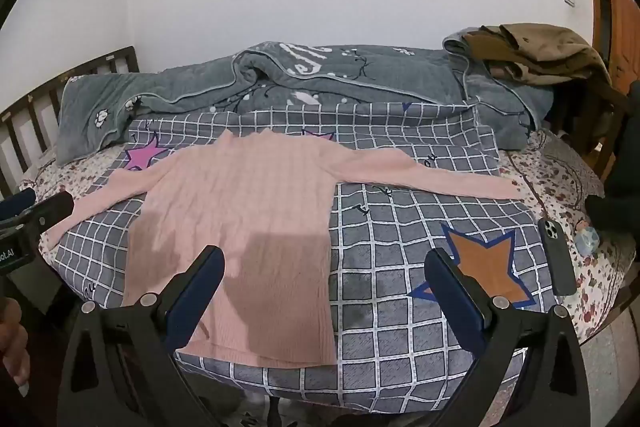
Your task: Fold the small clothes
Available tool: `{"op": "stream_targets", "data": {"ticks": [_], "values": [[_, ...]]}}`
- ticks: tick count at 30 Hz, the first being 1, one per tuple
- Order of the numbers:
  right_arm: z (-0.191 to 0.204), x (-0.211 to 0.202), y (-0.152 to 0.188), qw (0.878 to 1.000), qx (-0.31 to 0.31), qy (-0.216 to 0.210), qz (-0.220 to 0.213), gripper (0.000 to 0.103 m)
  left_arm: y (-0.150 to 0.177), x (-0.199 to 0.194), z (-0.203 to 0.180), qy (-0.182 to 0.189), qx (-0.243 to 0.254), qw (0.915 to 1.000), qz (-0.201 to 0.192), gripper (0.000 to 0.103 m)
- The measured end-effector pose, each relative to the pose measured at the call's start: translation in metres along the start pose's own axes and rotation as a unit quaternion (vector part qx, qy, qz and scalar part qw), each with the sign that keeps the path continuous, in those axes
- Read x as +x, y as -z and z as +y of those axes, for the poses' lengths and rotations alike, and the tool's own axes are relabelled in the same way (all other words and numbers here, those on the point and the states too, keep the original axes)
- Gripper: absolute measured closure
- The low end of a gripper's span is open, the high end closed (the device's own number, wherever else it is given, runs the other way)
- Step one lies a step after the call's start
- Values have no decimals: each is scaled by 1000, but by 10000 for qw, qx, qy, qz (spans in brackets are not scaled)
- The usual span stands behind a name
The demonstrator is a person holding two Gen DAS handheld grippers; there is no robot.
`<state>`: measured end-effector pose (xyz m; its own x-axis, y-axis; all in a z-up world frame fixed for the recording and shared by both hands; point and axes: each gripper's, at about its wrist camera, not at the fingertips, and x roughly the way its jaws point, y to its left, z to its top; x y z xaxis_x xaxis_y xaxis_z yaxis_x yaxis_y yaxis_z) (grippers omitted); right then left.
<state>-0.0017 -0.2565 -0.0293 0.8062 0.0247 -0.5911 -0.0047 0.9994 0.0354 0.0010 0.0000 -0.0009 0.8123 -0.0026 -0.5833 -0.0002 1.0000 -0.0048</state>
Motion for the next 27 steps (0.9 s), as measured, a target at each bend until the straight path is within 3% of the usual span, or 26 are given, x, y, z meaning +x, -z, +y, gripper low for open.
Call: {"op": "stream_targets", "data": {"ticks": [15,27], "values": [[0,-8,-12,10000,-3,29,-58,4,-2,-5,0,148,-87,9998,-109,0],[-1,-9,-3,9999,32,-16,-127,4,-3,-9,5,266,-176,9994,-148,0]]}}
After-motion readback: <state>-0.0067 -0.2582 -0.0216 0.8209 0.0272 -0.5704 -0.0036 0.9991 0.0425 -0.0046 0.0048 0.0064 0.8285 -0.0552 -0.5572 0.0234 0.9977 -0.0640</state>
